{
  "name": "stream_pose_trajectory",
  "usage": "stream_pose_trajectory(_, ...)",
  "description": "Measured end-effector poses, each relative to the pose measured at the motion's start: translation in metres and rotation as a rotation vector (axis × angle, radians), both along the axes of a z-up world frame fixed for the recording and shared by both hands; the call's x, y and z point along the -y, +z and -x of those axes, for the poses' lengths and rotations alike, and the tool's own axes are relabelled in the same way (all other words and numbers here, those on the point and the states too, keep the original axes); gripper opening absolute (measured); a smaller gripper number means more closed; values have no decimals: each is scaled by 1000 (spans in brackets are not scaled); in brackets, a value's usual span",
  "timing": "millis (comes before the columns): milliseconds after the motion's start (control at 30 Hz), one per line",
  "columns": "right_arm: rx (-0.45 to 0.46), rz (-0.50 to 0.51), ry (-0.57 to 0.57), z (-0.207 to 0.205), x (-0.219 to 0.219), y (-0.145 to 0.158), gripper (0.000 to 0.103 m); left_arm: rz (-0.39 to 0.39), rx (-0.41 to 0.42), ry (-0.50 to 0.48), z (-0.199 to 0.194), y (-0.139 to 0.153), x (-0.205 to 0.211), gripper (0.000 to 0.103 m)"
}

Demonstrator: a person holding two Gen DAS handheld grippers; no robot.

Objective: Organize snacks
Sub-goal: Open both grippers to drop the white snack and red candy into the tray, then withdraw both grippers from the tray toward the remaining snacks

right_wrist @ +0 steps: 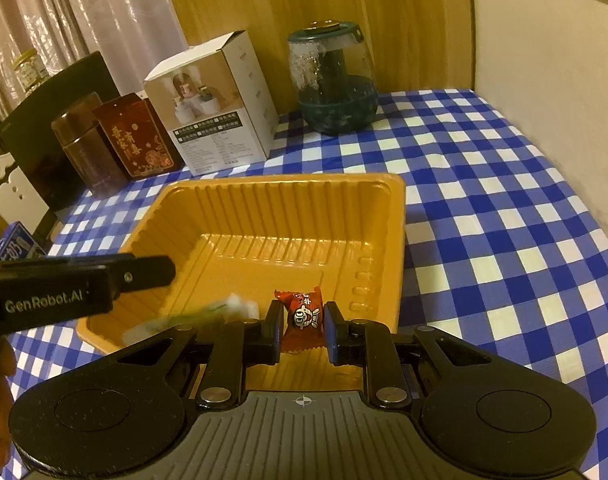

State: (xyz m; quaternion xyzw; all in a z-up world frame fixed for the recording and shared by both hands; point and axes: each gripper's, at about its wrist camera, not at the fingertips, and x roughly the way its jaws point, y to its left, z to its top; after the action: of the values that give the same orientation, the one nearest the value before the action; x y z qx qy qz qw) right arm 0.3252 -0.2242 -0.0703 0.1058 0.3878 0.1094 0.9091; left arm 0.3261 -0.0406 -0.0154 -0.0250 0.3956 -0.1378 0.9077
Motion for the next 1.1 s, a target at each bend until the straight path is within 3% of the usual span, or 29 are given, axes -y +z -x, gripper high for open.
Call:
stream_pose_trajectory(433,13,-57,-14,-3,3,3,23,-3,-14,39,12,-2,-18,37)
stream_pose_trajectory(467,18,-71,-15,-3,4,4,27,-4,-15,41,14,-2,-19,38)
stream_pose_trajectory(533,34,-91,-38,0,7,5,79,-5,-17,45,18,-3,-21,42)
stream_pose_trajectory(567,48,-105,-54,2,10,7,83,-4,-18,48,21,-3,-23,45)
stream_pose_trajectory(800,50,-87,-74,18,19,12,83,-5,-15,70,45,-2,-29,47)
stream_pose_trajectory(1100,50,-70,-95,68,25,29,83,-16,-10,101,89,9,-35,61)
